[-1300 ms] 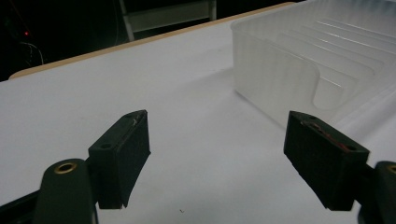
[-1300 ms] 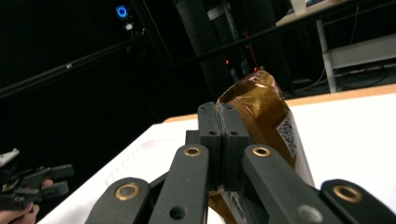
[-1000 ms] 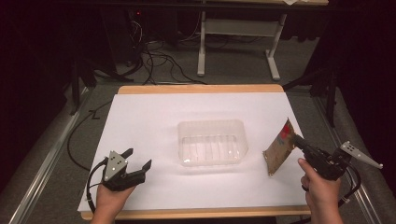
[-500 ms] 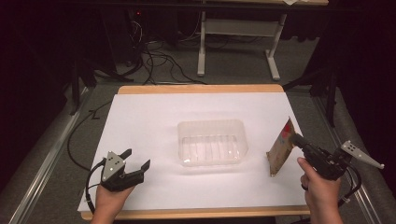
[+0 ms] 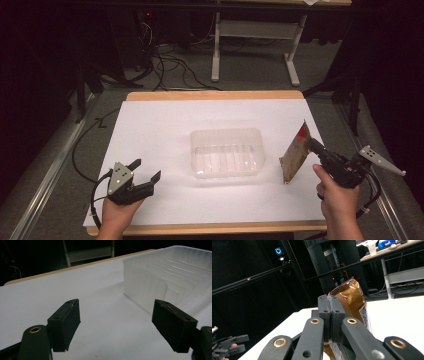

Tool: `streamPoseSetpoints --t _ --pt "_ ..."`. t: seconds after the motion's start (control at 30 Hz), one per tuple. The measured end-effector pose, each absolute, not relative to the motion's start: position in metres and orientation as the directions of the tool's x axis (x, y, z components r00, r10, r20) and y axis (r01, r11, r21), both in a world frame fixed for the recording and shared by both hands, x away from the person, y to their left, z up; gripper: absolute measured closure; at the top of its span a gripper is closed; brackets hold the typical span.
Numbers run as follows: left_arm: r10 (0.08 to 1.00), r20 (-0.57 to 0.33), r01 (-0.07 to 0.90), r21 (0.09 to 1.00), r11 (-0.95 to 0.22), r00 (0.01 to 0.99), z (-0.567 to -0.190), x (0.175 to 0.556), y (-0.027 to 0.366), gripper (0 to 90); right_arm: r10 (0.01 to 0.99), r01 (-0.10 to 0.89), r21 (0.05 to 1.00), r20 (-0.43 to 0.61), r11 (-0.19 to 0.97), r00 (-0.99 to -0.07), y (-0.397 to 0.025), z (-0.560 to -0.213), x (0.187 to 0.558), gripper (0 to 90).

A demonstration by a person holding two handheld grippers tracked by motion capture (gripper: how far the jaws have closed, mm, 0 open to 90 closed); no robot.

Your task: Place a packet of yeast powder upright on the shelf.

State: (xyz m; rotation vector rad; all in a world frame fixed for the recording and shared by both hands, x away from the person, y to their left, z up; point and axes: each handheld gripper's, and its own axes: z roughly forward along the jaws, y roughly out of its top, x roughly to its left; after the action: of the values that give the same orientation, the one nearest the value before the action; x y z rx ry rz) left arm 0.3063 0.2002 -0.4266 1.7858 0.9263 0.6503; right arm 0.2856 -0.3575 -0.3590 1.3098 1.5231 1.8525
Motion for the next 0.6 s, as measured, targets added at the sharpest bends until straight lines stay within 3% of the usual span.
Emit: streamPoseSetpoints --t 0.6 --pt "0.827 0.03 0.292 0.928 -0.232 0.562 -0.425 0.303 0.202 22.9 0.753 0.16 0.937 0.346 -0.312 -0.56 -0.326 -0.298 0.298 90.0"
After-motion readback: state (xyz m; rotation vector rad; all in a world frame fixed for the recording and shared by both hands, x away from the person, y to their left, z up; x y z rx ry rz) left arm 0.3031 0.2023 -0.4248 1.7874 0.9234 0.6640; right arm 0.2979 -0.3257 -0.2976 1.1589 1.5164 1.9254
